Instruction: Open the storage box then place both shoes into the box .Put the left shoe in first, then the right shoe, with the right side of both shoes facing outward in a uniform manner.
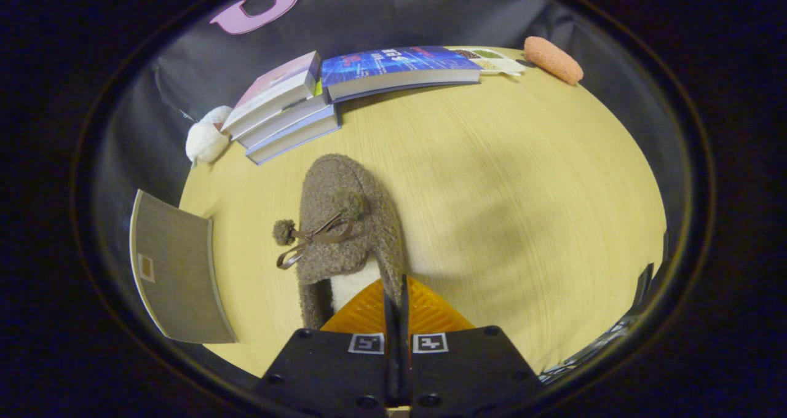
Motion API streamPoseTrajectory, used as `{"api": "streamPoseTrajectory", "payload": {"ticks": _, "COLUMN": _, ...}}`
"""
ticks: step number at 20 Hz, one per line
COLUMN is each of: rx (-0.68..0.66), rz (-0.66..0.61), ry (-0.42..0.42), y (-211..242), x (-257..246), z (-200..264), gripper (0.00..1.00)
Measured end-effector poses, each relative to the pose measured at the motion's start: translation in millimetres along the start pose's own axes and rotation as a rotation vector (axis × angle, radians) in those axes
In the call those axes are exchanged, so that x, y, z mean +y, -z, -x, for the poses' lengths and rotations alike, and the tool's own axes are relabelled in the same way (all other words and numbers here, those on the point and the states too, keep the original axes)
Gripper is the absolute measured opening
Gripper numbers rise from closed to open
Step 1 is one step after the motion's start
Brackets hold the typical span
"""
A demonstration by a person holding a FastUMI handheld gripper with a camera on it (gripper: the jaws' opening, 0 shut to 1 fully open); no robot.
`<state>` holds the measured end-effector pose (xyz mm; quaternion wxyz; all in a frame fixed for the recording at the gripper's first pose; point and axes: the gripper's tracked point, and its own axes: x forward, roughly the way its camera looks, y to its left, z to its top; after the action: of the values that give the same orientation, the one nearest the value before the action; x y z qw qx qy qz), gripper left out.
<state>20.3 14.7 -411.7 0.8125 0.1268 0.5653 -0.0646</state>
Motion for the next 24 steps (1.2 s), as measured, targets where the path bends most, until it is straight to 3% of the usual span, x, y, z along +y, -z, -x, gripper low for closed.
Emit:
{"api": "streamPoseTrajectory", "payload": {"ticks": 7, "rx": -0.034, "rz": -0.055, "ry": -0.168, "y": -19, "x": 64, "z": 50, "gripper": 0.03}}
{"api": "streamPoseTrajectory", "payload": {"ticks": 13, "rx": -0.108, "rz": -0.026, "ry": -0.354, "y": -53, "x": 174, "z": 120, "gripper": 0.03}}
{"api": "streamPoseTrajectory", "payload": {"ticks": 18, "rx": -0.093, "rz": -0.042, "ry": -0.505, "y": -49, "x": 270, "z": 165, "gripper": 0.03}}
{"api": "streamPoseTrajectory", "payload": {"ticks": 24, "rx": -0.034, "rz": -0.015, "ry": -0.535, "y": -12, "x": 331, "z": 163, "gripper": 0.03}}
